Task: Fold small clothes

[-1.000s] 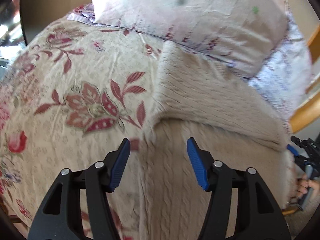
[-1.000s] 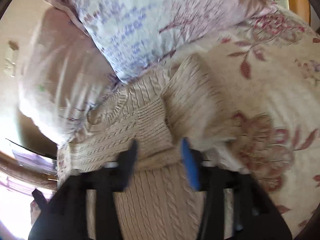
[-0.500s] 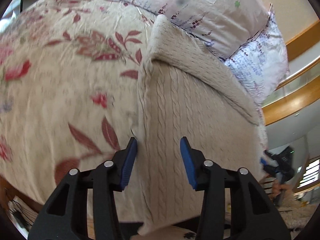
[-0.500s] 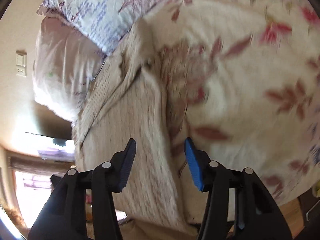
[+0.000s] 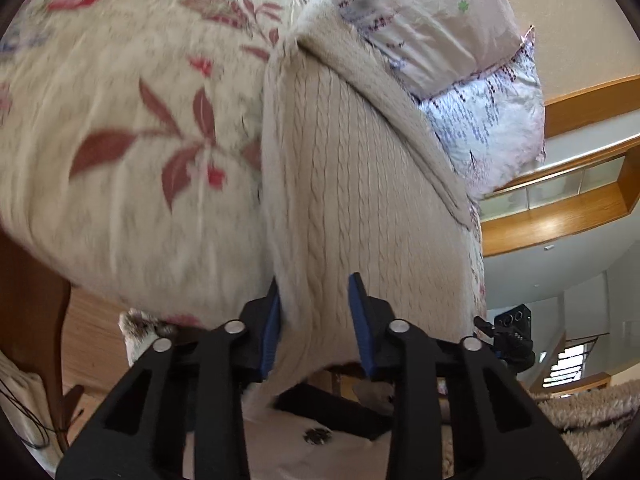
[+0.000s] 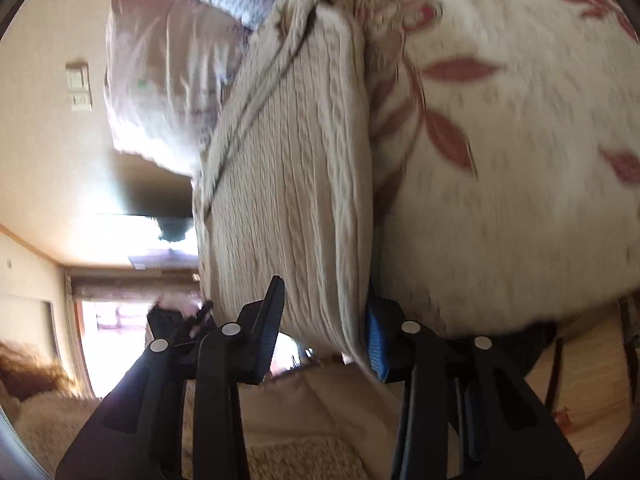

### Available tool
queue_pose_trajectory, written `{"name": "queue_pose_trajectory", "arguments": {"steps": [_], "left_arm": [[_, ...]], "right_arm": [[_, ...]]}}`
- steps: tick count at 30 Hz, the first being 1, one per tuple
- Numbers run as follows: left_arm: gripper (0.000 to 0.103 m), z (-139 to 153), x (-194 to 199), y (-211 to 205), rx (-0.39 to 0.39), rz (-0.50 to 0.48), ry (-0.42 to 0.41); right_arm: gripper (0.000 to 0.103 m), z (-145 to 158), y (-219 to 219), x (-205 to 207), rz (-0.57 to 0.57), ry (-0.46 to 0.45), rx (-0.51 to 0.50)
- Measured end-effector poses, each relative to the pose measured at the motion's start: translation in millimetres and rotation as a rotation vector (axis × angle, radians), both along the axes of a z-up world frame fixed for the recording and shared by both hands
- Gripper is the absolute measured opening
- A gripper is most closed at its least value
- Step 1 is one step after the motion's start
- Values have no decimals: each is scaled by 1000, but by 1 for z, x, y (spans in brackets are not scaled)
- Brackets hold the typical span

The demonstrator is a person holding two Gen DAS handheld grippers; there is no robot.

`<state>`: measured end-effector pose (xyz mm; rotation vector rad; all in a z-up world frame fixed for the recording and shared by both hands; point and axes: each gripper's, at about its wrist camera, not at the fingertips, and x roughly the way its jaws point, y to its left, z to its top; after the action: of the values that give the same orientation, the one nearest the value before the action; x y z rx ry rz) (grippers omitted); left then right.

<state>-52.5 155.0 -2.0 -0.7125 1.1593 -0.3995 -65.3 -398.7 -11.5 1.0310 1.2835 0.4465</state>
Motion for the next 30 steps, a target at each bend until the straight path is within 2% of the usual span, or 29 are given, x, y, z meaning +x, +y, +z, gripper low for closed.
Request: {"name": "queue_pose_trajectory", "arguments": {"steps": [5,6,7,8,10,15,19,24,30], "left_arm": [[25,0,-9,-13,6,-50,20],[23,0,-9,-14,10,-58,25],[19,0,-9,-15,17,-66,28],[11,1,-8,-16,22,-73,26],[8,5,-5,-15,7,-73,14],[7,28,11,-10,13,-68,-72],[7,45,26,-5,14,-53,-127],[6,63,52,6,-2,8,-199],[6,80,91,11,-31,64,-250]], "right_arm": [[34,0,17,-9,116,39,-16],[27,-1,23,-12,140,41,-23],[16,0,26,-12,164,39,-33],[13,2,31,-12,183,24,-44],[9,8,31,-9,173,-16,-43],[9,35,23,5,138,-151,-89],[8,60,18,20,100,-246,-167],[8,87,12,37,15,-353,-258],[8,110,2,60,-31,-438,-264]]}}
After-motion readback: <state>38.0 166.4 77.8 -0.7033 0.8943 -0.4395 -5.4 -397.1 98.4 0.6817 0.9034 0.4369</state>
